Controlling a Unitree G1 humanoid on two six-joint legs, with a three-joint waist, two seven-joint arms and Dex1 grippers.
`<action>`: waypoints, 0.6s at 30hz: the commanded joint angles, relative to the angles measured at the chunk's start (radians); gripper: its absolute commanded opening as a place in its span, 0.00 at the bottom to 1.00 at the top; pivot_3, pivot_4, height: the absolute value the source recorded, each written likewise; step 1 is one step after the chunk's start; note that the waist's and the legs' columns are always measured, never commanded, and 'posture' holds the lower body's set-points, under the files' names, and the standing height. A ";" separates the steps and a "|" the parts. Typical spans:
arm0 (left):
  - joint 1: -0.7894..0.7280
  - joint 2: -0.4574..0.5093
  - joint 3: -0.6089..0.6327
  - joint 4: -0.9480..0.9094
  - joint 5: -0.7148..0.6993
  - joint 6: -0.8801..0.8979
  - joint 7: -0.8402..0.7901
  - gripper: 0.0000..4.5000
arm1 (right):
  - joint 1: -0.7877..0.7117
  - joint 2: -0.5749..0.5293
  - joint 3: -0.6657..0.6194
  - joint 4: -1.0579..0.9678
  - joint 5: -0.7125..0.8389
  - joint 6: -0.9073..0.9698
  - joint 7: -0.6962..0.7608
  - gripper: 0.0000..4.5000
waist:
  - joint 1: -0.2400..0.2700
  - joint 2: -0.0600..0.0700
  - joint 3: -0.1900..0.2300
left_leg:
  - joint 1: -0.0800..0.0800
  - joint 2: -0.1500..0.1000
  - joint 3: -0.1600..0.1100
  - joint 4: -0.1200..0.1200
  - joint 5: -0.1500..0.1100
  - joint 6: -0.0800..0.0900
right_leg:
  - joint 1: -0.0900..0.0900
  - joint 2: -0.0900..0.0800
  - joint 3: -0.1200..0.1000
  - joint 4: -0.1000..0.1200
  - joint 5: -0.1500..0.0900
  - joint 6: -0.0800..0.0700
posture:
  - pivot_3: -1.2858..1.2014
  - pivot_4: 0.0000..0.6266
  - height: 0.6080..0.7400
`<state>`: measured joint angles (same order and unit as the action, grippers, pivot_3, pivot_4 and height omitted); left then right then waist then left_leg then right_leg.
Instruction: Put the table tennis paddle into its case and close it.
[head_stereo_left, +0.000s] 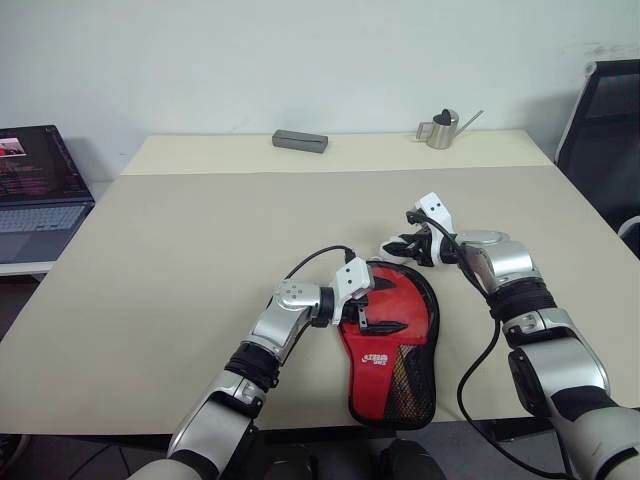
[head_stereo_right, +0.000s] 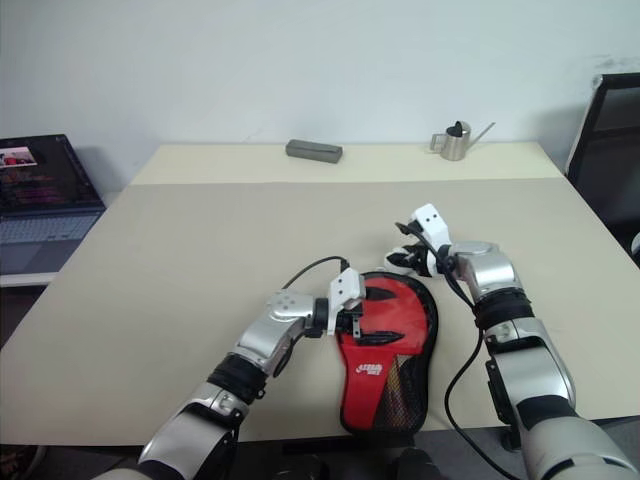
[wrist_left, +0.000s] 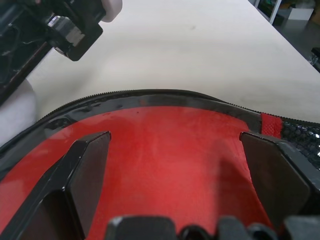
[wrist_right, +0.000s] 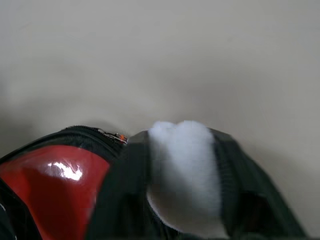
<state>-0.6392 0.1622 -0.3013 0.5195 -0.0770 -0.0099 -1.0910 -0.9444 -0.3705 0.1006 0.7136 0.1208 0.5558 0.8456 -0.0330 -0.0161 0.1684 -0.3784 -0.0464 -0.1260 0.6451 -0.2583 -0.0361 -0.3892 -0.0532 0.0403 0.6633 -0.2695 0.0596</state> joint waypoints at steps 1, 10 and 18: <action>0.016 0.003 -0.013 0.022 0.017 0.006 0.008 1.00 | 0.007 0.006 0.007 -0.008 -0.003 0.013 0.012 0.44 | 0.000 0.001 0.000 | 0.000 0.000 0.000 0.000 0.000 0.000 | 0.000 0.000 0.000 0.000 0.000 0.000 | 0.52 0.24 1.00; 0.018 0.003 -0.012 0.023 0.020 0.006 0.010 1.00 | 0.012 -0.002 0.030 0.002 -0.029 0.018 0.051 0.44 | -0.001 0.003 -0.002 | 0.000 0.000 0.000 0.000 0.000 0.000 | 0.000 0.000 0.000 0.000 0.000 0.000 | 0.52 0.24 1.00; 0.016 0.002 -0.011 0.028 0.021 0.004 0.012 1.00 | 0.018 -0.002 0.077 0.010 -0.084 -0.042 0.058 0.48 | -0.001 0.004 -0.003 | 0.001 0.000 0.000 0.000 0.000 0.000 | 0.001 0.000 0.000 0.000 0.000 0.000 | 0.52 0.24 1.00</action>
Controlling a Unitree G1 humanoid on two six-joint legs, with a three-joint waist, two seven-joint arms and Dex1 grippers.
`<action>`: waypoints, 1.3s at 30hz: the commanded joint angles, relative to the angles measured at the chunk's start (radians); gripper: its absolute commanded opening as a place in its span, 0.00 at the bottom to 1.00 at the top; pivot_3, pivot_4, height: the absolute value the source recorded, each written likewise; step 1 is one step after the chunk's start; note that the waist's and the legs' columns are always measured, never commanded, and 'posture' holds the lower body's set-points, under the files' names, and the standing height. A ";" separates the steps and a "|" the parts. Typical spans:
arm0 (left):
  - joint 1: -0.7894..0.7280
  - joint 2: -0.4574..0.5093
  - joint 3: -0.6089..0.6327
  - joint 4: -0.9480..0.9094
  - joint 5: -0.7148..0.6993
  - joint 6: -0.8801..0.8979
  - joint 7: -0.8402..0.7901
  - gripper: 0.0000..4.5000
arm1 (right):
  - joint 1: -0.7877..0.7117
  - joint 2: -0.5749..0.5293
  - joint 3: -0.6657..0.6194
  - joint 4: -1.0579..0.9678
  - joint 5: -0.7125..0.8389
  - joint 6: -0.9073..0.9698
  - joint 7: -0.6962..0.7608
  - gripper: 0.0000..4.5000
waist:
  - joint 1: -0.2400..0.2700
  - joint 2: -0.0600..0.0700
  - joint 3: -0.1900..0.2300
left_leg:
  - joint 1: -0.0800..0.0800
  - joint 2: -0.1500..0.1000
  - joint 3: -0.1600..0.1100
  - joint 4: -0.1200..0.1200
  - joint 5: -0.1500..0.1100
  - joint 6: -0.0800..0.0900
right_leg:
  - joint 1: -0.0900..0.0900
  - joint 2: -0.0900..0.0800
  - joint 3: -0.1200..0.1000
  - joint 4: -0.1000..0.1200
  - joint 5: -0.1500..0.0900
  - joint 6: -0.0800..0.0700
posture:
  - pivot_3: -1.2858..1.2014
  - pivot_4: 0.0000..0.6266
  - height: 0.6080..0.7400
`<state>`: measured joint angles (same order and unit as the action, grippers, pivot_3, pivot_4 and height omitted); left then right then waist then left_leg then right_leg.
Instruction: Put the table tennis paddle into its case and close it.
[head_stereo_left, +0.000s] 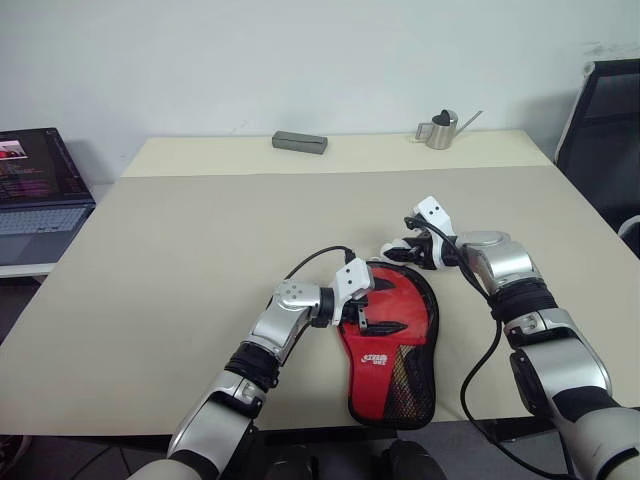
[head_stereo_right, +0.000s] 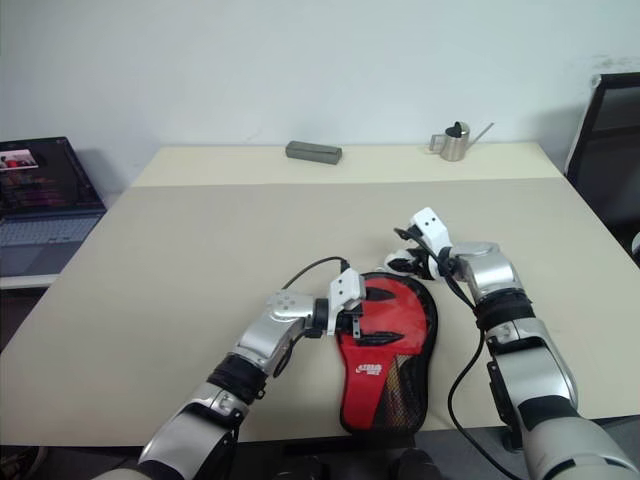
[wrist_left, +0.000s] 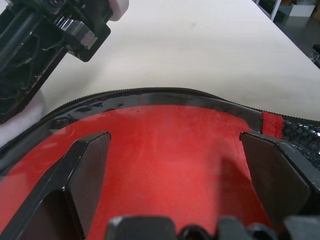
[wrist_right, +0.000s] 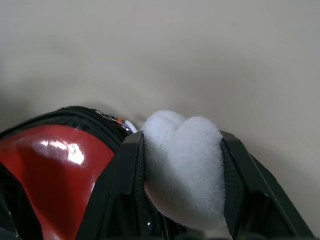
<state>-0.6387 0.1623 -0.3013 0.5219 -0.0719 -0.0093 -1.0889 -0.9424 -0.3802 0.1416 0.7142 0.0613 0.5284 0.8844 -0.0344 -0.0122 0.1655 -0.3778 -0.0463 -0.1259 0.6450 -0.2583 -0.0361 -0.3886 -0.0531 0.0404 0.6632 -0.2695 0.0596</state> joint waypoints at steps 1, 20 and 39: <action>0.016 0.001 -0.011 0.026 0.016 0.003 0.010 1.00 | 0.017 0.007 0.042 0.013 -0.032 -0.023 0.019 0.52 | 0.000 0.000 0.000 | 0.000 0.000 0.000 0.000 0.000 0.000 | 0.000 0.000 0.000 0.000 0.000 0.000 | 0.52 0.24 1.00; 0.017 0.002 -0.015 0.030 0.019 0.001 0.012 1.00 | -0.011 0.029 -0.003 0.070 -0.026 -0.038 0.014 0.80 | 0.000 0.000 0.000 | 0.002 0.000 0.000 0.000 0.000 0.000 | 0.001 0.000 0.001 0.000 0.000 0.000 | 0.52 0.24 1.00; 0.027 0.006 -0.021 0.051 0.026 -0.004 0.007 1.00 | -0.026 0.034 -0.027 0.103 -0.040 -0.051 -0.036 0.07 | -0.003 0.001 -0.001 | 0.003 0.000 0.001 0.000 0.000 0.000 | 0.002 0.000 0.001 0.001 0.000 0.000 | 0.52 0.24 1.00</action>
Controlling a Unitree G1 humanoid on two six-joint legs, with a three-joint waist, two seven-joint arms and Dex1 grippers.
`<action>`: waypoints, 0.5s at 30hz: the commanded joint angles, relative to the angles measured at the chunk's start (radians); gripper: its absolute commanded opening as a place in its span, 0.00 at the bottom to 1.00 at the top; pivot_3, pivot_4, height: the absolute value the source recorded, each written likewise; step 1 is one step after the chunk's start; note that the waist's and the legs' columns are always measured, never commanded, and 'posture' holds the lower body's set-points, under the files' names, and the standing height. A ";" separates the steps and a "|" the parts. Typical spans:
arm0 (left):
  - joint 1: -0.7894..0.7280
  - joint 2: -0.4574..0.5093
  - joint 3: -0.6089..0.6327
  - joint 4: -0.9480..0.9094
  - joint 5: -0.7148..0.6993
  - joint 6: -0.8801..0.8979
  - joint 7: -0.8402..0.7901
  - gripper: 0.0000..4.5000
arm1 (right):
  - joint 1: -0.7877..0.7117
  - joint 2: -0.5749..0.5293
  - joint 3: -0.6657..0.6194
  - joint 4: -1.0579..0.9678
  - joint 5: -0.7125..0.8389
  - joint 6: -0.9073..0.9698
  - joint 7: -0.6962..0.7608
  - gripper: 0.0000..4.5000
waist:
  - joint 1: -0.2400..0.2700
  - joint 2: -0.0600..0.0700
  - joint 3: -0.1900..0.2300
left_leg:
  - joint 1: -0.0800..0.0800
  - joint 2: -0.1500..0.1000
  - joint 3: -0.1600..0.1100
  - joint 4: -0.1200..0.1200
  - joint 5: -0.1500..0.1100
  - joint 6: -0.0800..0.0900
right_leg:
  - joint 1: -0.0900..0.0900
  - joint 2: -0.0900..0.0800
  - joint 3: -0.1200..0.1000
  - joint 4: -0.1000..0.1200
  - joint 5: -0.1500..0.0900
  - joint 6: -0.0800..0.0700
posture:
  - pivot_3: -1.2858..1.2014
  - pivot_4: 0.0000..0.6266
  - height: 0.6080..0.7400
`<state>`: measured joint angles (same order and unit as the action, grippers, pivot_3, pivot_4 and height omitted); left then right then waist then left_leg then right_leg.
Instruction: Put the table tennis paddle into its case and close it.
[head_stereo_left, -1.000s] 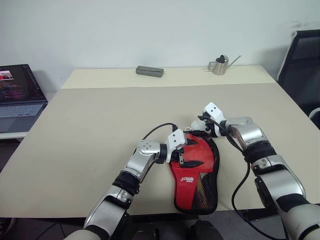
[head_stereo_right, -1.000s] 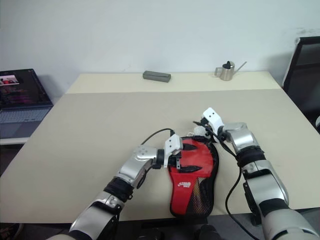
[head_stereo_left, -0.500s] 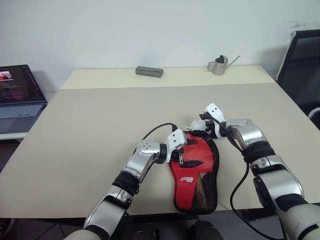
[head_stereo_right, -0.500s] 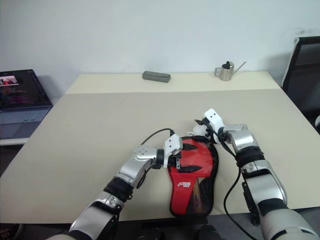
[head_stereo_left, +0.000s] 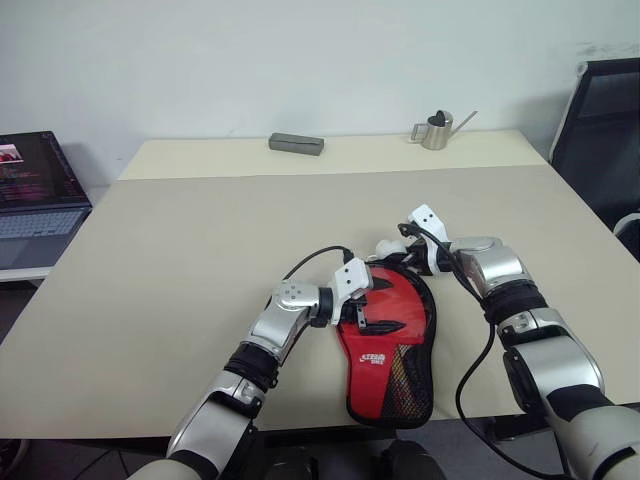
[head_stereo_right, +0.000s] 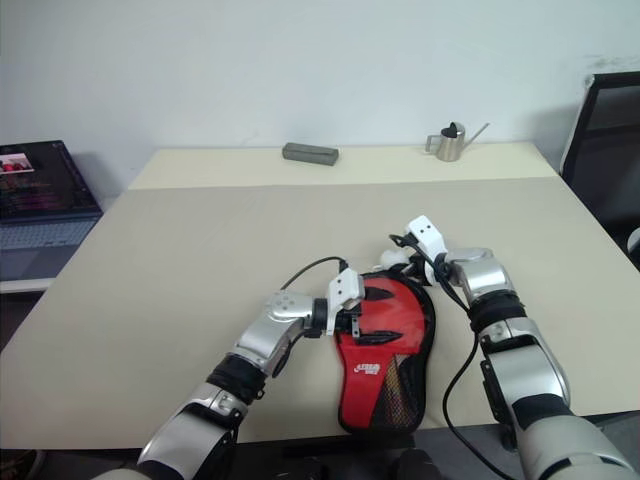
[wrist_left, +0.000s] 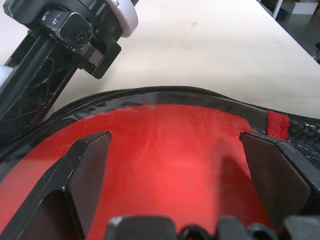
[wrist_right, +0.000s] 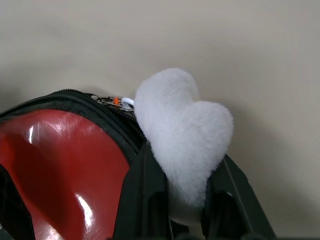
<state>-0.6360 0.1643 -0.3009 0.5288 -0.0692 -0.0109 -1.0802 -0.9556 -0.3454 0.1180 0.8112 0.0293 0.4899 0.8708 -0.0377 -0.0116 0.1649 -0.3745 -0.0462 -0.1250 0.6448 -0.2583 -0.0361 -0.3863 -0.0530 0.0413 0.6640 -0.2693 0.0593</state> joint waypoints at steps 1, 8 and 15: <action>0.023 0.005 -0.028 0.055 0.031 -0.010 -0.003 1.00 | -0.012 -0.005 0.003 0.003 -0.017 -0.024 -0.026 0.07 | -0.001 0.000 0.000 | 0.000 0.000 0.000 0.000 0.000 0.000 | 0.000 0.000 0.000 0.000 0.000 0.000 | 0.52 0.24 1.00; 0.030 0.010 -0.045 0.118 0.049 -0.045 -0.011 1.00 | -0.036 -0.025 0.013 -0.003 -0.036 -0.056 -0.037 0.07 | -0.004 0.000 0.000 | 0.005 0.000 0.000 -0.001 0.000 0.000 | 0.006 0.000 0.000 0.000 0.000 0.000 | 0.52 0.24 1.00; 0.051 0.011 -0.057 0.132 0.053 -0.053 -0.014 1.00 | -0.061 -0.051 0.004 0.013 -0.035 -0.056 -0.020 0.07 | -0.005 0.000 0.000 | 0.009 0.000 0.000 -0.001 0.000 0.000 | 0.009 0.000 0.000 -0.001 0.000 0.000 | 0.52 0.24 1.00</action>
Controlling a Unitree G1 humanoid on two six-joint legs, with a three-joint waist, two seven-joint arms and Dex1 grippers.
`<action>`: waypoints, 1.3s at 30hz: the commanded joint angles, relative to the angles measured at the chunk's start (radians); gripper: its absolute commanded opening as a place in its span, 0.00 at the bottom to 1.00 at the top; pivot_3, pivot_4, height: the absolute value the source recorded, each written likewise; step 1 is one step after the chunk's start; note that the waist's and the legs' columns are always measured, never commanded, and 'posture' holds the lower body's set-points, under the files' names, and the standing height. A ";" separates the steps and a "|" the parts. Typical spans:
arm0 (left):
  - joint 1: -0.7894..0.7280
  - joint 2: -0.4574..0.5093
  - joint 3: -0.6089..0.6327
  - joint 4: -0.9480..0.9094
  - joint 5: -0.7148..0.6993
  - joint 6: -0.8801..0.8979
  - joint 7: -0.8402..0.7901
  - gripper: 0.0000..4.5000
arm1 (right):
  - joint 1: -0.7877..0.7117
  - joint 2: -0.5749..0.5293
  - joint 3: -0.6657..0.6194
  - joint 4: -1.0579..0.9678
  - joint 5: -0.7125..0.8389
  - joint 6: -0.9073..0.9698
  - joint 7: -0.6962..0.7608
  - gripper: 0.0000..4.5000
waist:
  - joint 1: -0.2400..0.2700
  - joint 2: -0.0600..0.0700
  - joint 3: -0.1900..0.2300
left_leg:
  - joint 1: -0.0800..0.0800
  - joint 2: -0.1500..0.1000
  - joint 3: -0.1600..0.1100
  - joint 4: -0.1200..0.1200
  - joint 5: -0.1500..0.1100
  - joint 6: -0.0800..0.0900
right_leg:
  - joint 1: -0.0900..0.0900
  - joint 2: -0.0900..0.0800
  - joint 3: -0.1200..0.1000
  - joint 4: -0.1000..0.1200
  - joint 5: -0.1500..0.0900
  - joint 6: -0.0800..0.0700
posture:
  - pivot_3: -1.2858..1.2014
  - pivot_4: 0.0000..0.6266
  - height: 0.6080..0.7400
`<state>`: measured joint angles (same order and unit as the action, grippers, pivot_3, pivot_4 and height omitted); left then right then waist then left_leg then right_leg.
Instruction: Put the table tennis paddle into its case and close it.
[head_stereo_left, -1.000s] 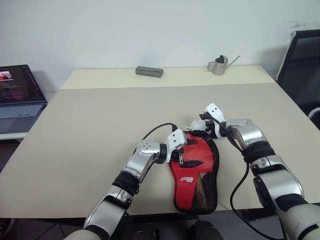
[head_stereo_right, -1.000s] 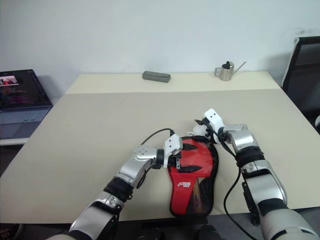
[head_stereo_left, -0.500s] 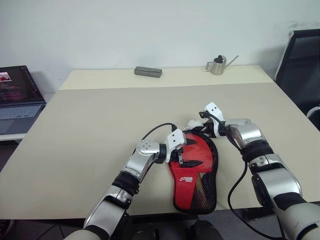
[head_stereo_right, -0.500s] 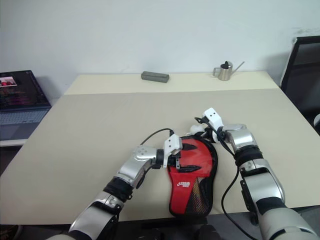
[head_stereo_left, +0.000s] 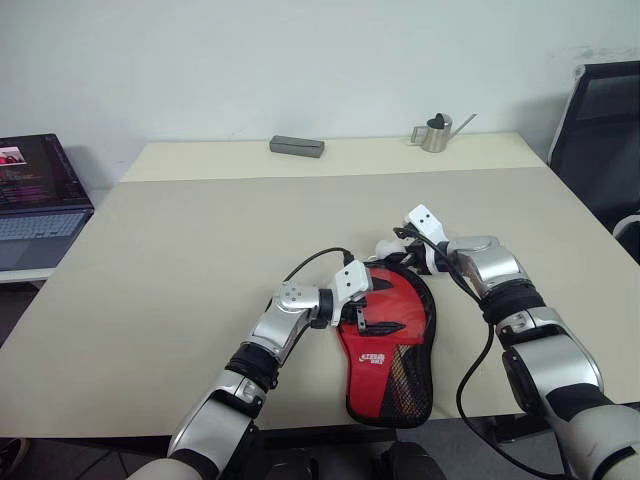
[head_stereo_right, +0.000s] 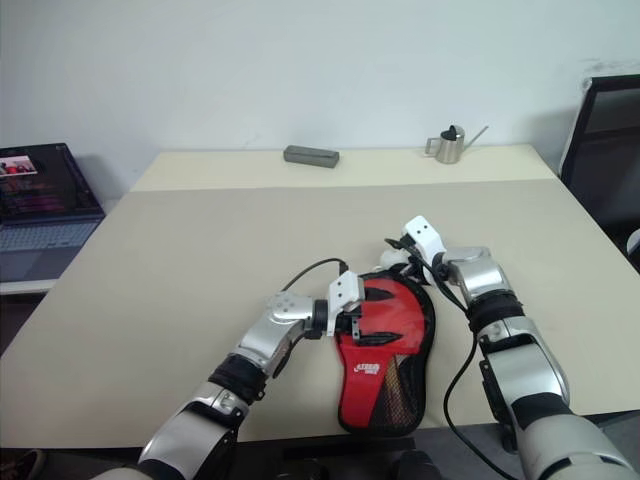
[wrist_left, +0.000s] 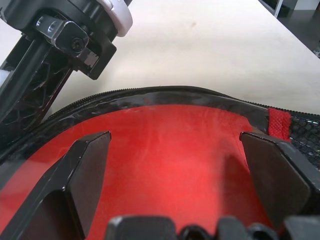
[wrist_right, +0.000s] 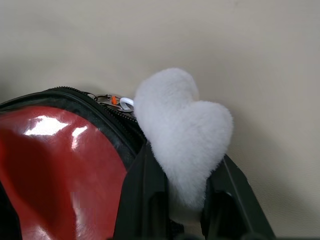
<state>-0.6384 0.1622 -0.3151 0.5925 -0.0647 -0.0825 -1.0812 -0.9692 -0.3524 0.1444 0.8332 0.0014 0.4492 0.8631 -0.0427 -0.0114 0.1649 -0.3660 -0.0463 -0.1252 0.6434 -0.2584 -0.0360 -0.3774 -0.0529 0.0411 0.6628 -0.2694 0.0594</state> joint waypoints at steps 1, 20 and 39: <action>0.056 0.013 -0.044 0.067 0.049 0.019 -0.013 1.00 | -0.049 -0.044 -0.025 -0.012 -0.003 -0.012 -0.007 0.07 | 0.001 0.000 0.000 | 0.000 0.000 0.000 0.000 0.000 0.000 | 0.000 0.000 0.000 0.000 0.000 0.000 | 0.52 0.24 1.00; 0.072 0.021 -0.039 0.063 0.050 0.029 0.003 1.00 | -0.061 -0.031 -0.018 0.027 -0.009 -0.071 -0.032 0.06 | -0.005 0.002 -0.001 | 0.001 0.000 0.000 -0.001 0.000 0.000 | 0.000 0.000 0.000 -0.001 0.000 0.000 | 0.52 0.24 1.00; 0.055 0.006 -0.042 0.152 0.065 -0.032 0.025 1.00 | 0.018 -0.214 -0.014 -0.138 -0.048 -0.015 0.045 0.06 | 0.005 0.003 -0.002 | 0.002 0.000 -0.001 -0.001 0.000 0.000 | 0.004 0.000 -0.001 -0.003 -0.003 0.004 | 0.52 0.24 1.00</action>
<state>-0.6383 0.1499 -0.3194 0.6392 -0.0641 -0.1405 -1.0606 -0.9513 -0.5258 0.1469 0.7470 -0.0477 0.4198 0.8964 -0.0373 -0.0086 0.1631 -0.3640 -0.0465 -0.1263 0.6424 -0.2585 -0.0359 -0.3732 -0.0531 0.0399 0.6596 -0.2720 0.0638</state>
